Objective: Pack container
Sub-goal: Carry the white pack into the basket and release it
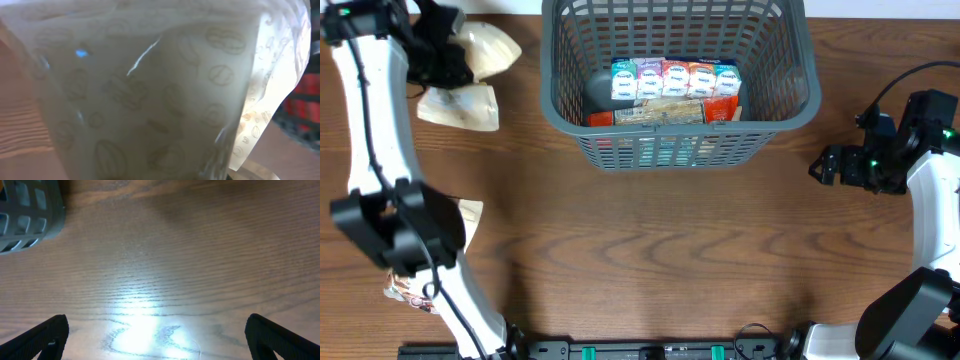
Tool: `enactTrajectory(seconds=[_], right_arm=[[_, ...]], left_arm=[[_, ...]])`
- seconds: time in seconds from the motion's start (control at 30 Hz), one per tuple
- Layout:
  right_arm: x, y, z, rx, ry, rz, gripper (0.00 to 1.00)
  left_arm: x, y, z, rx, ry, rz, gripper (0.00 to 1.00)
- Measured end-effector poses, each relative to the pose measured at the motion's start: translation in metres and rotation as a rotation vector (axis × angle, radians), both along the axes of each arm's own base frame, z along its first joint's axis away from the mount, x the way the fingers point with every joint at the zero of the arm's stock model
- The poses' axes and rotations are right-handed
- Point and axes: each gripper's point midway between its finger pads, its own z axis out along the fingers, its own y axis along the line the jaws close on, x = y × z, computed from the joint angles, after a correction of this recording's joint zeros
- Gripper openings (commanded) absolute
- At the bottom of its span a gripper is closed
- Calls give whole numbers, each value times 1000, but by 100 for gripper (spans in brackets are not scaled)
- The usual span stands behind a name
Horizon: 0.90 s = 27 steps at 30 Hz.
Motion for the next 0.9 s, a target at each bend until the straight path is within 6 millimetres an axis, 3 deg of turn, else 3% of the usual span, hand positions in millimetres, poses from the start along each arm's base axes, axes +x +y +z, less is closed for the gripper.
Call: enactTrajectory(seconds=[0.13,0.27,0.37,0.47,0.6,0.77,0.9], right_arm=[[1,0,0,-1,-2,0,99],[1,-1,0,-2,-5,0,99],[1,0,0,-2,-5,0,99],[1,0,0,-1,-3,-1,99],[1,0,0,-1,-4,-1,99],[0,0,0,1,-1,-4,99],[0,0,0,2,0,-7,99]], left_arm=[[-16,-13,61,26,-139,-12,6],[-37,-39,125,54,-303,-59,5],[-59,-75,164,63,-408,-167,6],[-76,-125,192,71,-515,-346,6],[-89,-200,212,94,-644,-632,6],[-96,-289,220,174,-817,-997,6],[-79,-328,206,225,-883,-1136,5]])
